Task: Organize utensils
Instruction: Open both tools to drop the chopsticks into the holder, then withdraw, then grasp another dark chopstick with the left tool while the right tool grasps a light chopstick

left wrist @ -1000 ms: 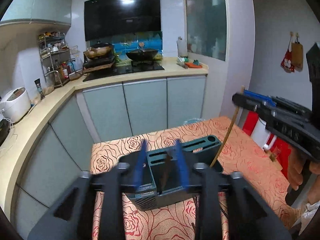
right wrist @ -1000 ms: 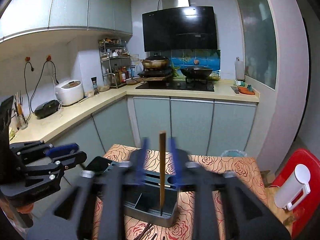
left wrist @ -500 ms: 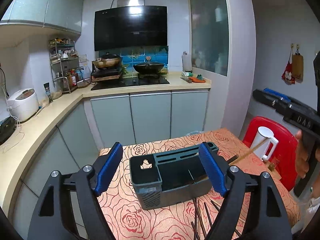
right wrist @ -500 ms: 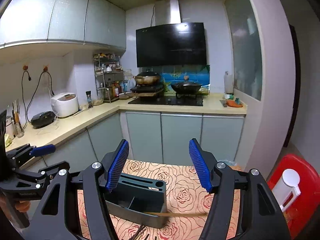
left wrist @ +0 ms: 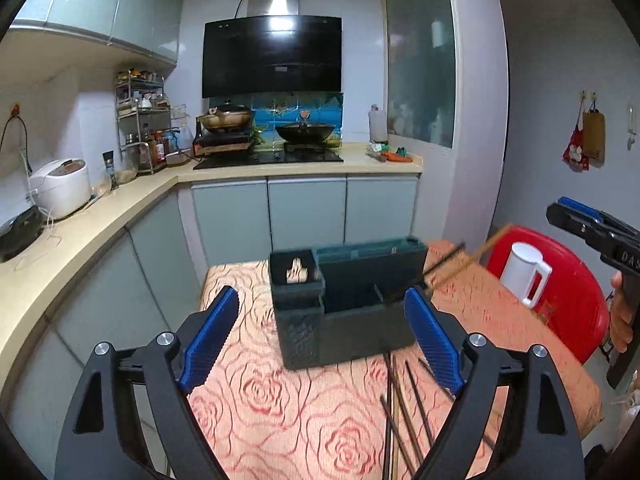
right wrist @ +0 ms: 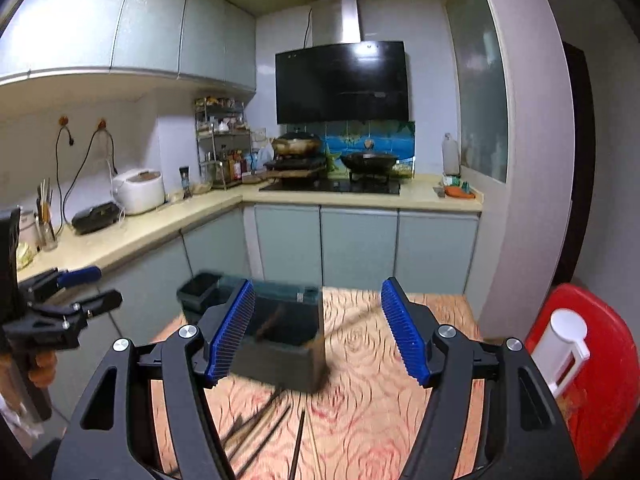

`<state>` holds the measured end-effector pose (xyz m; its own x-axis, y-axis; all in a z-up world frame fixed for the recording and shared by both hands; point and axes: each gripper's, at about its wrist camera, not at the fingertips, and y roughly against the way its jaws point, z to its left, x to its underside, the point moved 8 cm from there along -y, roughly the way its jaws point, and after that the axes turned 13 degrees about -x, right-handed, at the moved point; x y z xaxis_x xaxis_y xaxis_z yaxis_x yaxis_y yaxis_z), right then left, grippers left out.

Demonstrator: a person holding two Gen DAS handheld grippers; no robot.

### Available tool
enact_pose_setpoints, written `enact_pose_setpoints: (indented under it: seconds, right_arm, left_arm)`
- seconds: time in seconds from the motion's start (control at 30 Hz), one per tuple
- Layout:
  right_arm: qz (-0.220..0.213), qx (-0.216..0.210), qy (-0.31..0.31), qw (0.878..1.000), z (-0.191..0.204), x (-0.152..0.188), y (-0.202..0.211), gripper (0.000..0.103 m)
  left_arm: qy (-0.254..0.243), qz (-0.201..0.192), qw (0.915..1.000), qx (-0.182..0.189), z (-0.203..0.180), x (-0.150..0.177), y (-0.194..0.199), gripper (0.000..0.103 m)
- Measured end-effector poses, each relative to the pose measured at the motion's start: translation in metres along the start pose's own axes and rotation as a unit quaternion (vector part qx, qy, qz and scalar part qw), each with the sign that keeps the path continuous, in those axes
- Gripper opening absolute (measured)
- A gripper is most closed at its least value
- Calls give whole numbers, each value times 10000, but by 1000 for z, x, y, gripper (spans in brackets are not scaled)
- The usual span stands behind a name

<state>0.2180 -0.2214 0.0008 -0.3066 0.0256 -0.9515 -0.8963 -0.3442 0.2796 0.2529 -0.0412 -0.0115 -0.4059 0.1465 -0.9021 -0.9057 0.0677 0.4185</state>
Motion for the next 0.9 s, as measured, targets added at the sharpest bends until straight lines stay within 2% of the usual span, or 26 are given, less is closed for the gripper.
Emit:
enact_pose_setpoints:
  seconds: [0.33, 0.47, 0.67, 0.9]
  right_arm:
    - [525, 329, 116, 9980, 4, 99, 11, 64]
    - [751, 278, -44, 9968, 3, 130, 14, 64]
    - [944, 326, -8, 9950, 6, 162, 18, 64]
    - [1241, 394, -152, 9914, -3, 196, 16, 64]
  left_arm:
    - [-86, 379, 9992, -86, 7, 81, 8, 82]
    - [-76, 623, 9980, -89, 9, 113, 6, 82]
    - [-406, 740, 9963, -166, 2, 152, 5, 82]
    - [-471, 938, 9945, 31, -1, 185, 4, 82]
